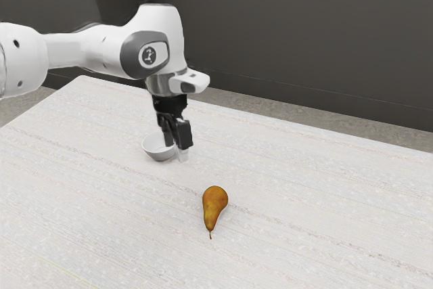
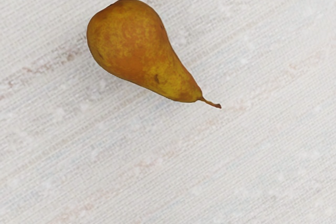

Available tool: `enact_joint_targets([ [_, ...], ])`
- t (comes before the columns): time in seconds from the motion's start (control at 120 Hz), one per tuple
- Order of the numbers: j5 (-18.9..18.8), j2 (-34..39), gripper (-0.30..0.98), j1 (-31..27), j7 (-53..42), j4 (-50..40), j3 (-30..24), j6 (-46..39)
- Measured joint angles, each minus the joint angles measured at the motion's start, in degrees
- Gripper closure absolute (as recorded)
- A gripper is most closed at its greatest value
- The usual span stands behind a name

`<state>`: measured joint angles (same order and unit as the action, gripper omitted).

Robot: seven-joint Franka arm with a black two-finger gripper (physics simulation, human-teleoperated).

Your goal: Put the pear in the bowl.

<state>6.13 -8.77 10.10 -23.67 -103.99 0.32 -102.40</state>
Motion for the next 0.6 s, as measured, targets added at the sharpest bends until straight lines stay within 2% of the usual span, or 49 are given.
enact_joint_targets([
  [0.183,-0.1,-4.84,0.0,2.99,12.25,-4.77,0.03,-11.59],
  [0.408,2.28,-11.69,0.0,4.29,26.9,-4.68,0.75,-22.2],
  [0.6,3.19,-17.57,0.0,4.47,35.87,-0.88,2.07,-27.41],
])
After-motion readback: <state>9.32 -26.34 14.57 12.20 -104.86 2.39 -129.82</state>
